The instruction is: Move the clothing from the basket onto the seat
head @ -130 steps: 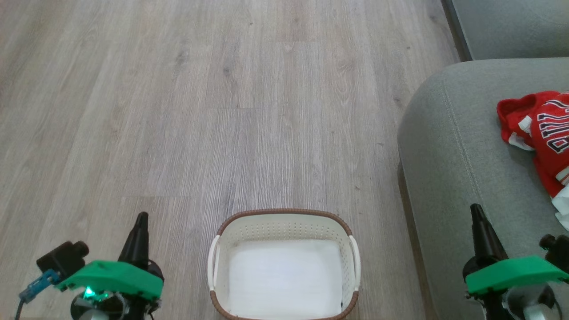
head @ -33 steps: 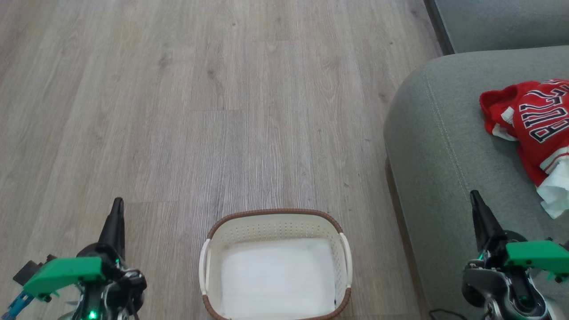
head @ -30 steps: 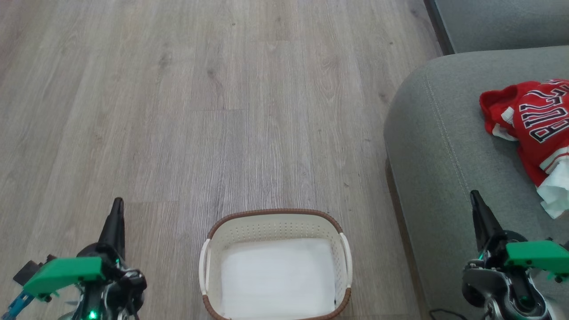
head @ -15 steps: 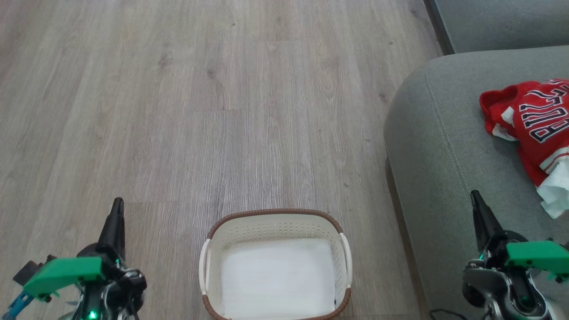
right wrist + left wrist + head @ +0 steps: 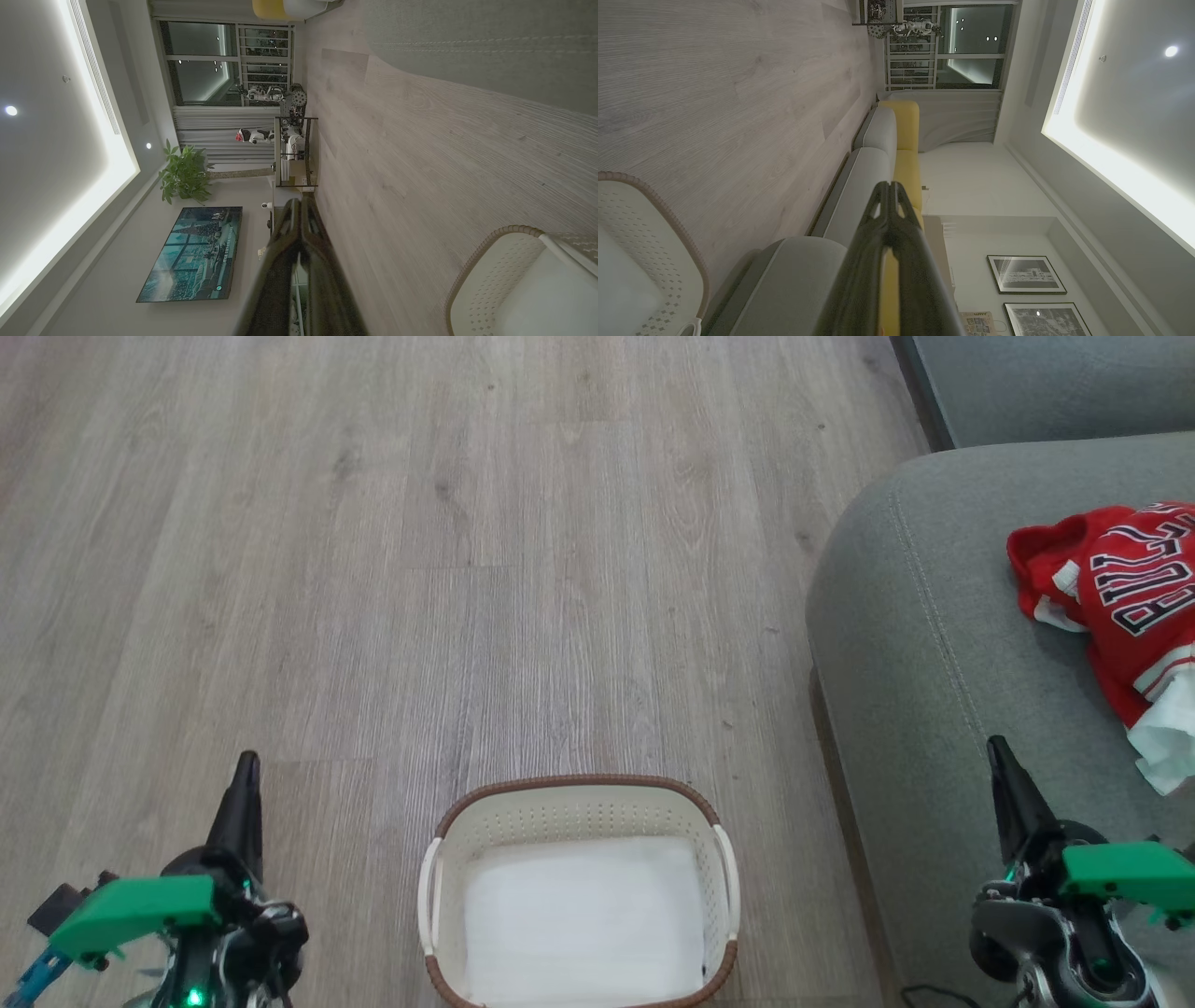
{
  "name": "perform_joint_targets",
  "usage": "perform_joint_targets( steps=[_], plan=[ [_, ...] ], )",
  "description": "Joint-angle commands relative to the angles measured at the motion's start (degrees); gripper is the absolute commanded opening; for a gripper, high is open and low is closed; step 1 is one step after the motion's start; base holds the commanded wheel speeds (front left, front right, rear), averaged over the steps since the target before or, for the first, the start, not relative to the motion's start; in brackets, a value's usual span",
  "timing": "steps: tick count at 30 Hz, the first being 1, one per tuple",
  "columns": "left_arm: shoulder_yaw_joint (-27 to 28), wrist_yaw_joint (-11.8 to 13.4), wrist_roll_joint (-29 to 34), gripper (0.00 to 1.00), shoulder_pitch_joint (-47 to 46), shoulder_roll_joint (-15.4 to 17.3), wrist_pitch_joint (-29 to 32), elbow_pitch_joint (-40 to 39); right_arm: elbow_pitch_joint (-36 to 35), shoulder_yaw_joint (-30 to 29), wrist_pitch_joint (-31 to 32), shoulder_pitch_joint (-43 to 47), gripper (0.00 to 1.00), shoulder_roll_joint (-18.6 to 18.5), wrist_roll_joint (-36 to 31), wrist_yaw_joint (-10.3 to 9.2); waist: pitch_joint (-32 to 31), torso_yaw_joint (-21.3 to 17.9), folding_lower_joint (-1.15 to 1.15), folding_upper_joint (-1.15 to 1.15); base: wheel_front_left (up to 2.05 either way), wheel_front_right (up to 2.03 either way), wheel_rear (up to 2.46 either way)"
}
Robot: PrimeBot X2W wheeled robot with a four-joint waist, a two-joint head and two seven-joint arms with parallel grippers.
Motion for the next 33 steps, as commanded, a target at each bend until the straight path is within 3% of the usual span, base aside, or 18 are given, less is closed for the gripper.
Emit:
perform_joint_targets(
  steps=[1,33],
  plan=[
    [2.0,-0.4,0.1,0.00,-2.8,0.3,0.3,-1.5,-1.8,1.0,0.4,-2.9,0.00,0.2,0.0,-0.01,0.0,0.0,0.00,0.00,0.00,0.00,0.00],
    [2.1,-0.4,0.2,0.00,-2.8,0.2,0.4,-1.5,-1.8,0.8,0.5,-2.9,0.00,0.3,-0.1,-0.01,0.0,0.0,0.00,0.00,0.00,0.00,0.00]
  ],
)
